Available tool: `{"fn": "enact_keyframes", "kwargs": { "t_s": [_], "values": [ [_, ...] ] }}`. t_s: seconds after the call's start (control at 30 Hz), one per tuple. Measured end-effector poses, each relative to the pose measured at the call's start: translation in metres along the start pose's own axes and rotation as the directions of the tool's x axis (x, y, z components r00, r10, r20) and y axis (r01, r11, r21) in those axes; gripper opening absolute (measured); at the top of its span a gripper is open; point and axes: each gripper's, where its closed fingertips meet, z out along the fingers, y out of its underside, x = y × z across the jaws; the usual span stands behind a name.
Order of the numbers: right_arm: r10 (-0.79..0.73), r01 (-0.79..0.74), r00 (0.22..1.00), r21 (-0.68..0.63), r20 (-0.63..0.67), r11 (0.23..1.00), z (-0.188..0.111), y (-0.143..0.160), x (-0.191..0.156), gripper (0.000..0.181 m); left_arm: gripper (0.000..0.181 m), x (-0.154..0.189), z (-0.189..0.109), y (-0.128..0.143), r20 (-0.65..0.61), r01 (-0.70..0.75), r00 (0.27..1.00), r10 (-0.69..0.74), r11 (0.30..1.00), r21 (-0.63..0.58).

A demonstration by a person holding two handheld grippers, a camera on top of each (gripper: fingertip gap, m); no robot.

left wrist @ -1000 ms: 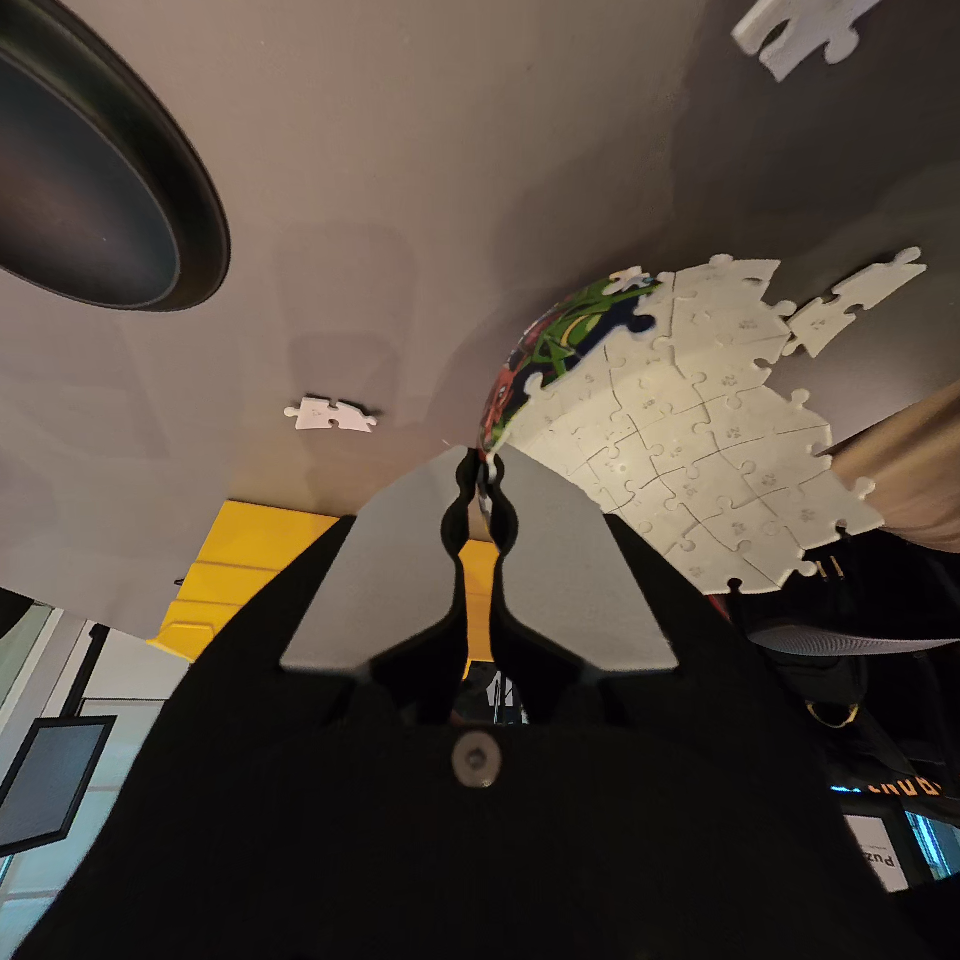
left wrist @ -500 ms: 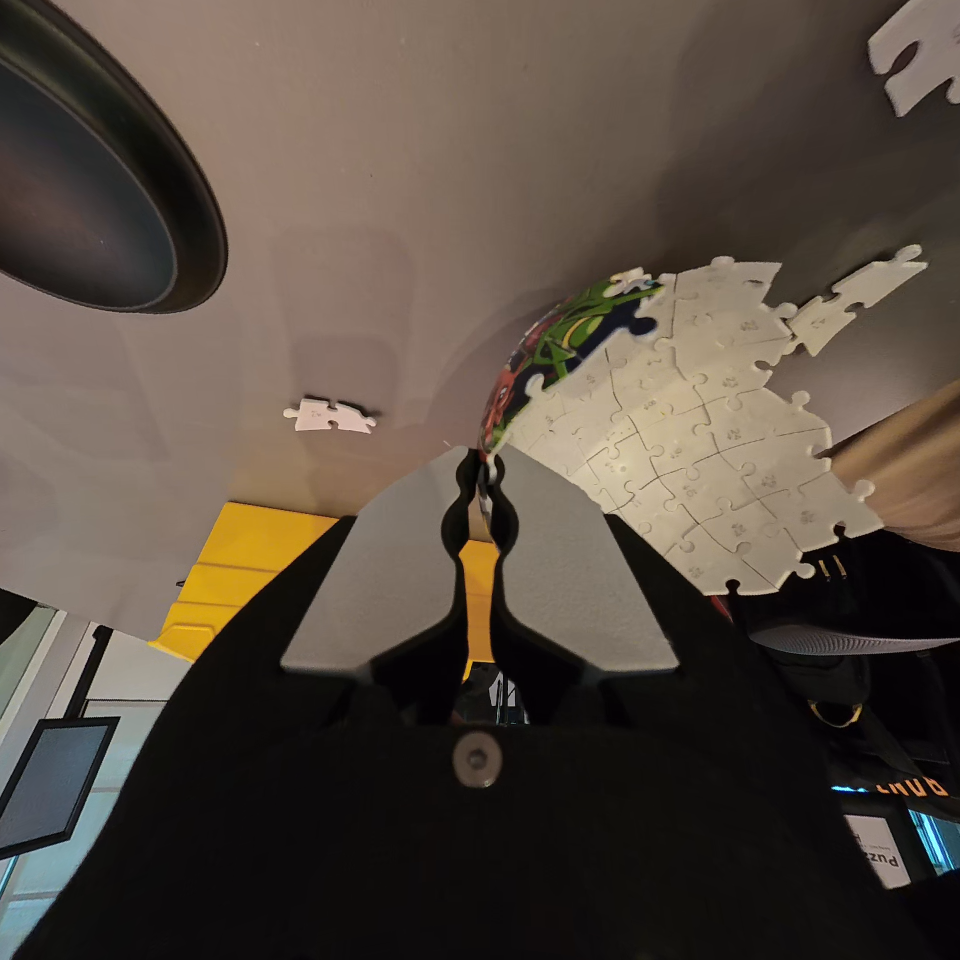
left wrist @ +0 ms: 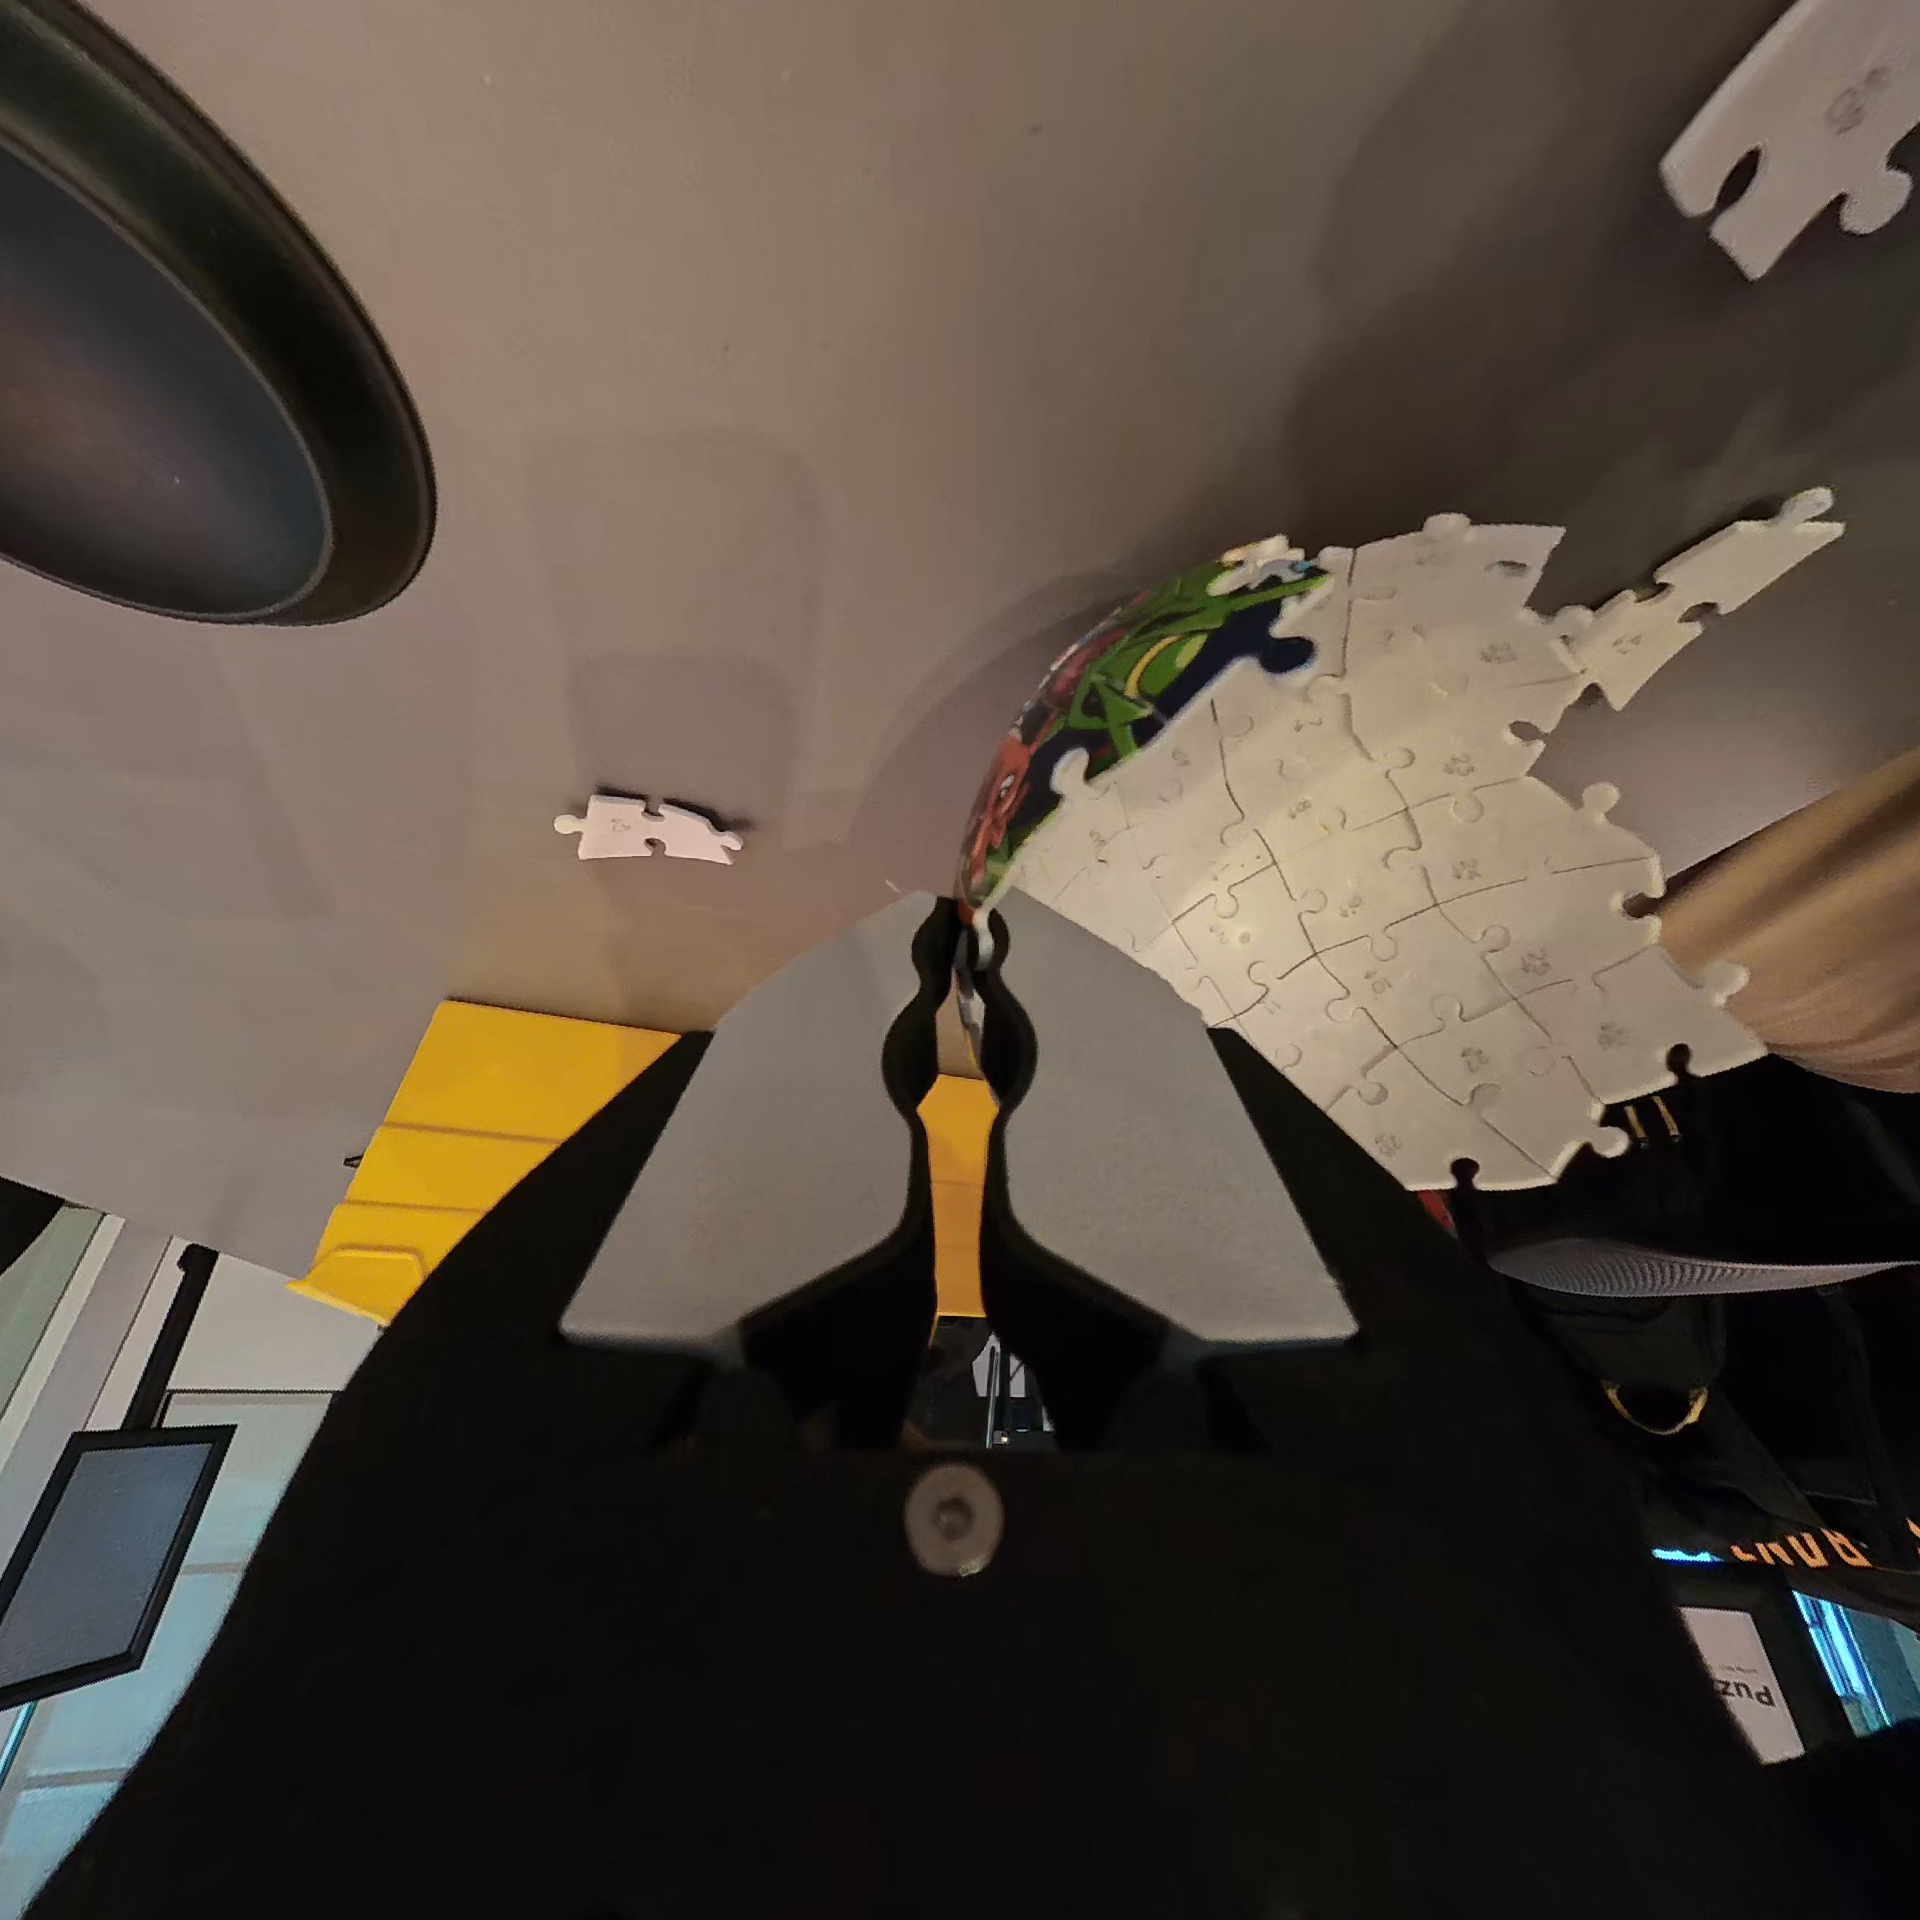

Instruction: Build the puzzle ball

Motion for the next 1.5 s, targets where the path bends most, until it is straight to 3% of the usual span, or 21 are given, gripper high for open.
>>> {"fn": "enact_keyframes", "kwargs": {
  "t_s": [0.23,0.37,0.5,0.67,0.9,1.23,1.5],
  "values": [
    [0.098,-0.099,0.993,-0.028,-0.063,0.995,-0.004,0.006,0.003,0.000,0.002,0.000,0.002,0.004,-0.017,0.013,1.000,-0.013,1.000,0.005],
    [0.083,-0.085,0.996,-0.050,-0.034,0.995,-0.007,0.007,-0.007,0.001,0.002,0.000,0.004,0.006,-0.021,0.017,1.000,-0.016,1.000,0.007],
    [0.072,-0.073,0.996,-0.013,-0.049,0.997,-0.012,0.002,0.001,0.022,0.002,0.000,0.004,0.007,-0.021,0.018,1.000,-0.017,1.000,0.011],
    [0.029,-0.030,0.999,-0.028,-0.041,0.999,-0.003,0.004,-0.004,0.026,0.002,0.000,0.003,0.007,-0.018,0.014,1.000,-0.014,1.000,0.010],
    [0.006,-0.007,0.996,-0.014,-0.093,1.000,0.000,-0.001,0.005,0.010,0.002,0.001,0.003,0.007,-0.016,0.015,1.000,-0.015,1.000,0.011],
    [-0.034,0.032,0.998,-0.042,-0.049,0.999,0.000,0.001,-0.005,0.008,0.002,0.002,0.003,0.006,-0.013,0.011,1.000,-0.011,1.000,0.011],
    [0.000,0.001,0.998,0.022,-0.059,1.000,-0.006,-0.009,-0.001,0.008,0.002,0.002,0.003,0.006,-0.016,0.009,1.000,-0.009,1.000,0.007]
  ]
}}
